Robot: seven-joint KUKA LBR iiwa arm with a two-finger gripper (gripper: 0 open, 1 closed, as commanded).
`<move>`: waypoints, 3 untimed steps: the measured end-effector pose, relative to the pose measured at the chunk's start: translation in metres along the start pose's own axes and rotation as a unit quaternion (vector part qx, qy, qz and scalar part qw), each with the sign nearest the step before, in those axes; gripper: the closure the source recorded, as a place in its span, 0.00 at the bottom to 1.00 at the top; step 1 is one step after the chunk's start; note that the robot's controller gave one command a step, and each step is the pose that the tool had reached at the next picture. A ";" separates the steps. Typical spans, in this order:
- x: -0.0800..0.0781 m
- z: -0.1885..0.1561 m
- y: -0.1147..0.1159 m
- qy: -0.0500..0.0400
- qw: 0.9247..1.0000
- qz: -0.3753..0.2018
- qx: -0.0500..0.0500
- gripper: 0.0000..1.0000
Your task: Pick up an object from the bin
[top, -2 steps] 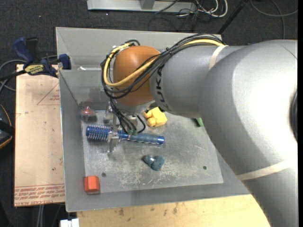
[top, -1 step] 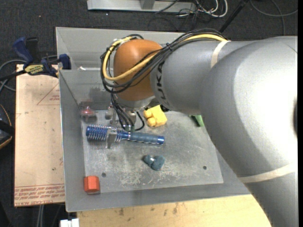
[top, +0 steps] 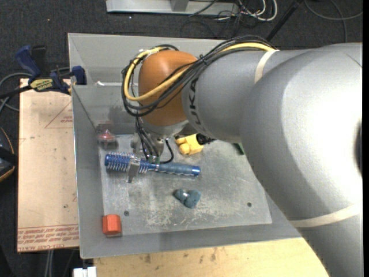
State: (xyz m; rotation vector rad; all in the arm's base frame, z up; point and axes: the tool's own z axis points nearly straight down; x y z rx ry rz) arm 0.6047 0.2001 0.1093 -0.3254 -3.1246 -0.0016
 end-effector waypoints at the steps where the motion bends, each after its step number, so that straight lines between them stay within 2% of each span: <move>1: -0.001 0.034 -0.002 -0.003 0.999 0.044 -0.003 0.00; 2: -0.003 0.032 -0.001 -0.003 0.999 0.044 -0.002 0.00; 3: -0.004 0.030 -0.001 -0.005 0.999 0.044 -0.004 1.00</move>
Offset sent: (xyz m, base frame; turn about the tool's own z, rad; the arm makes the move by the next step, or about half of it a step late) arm -0.0028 -0.0038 -0.0393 0.0894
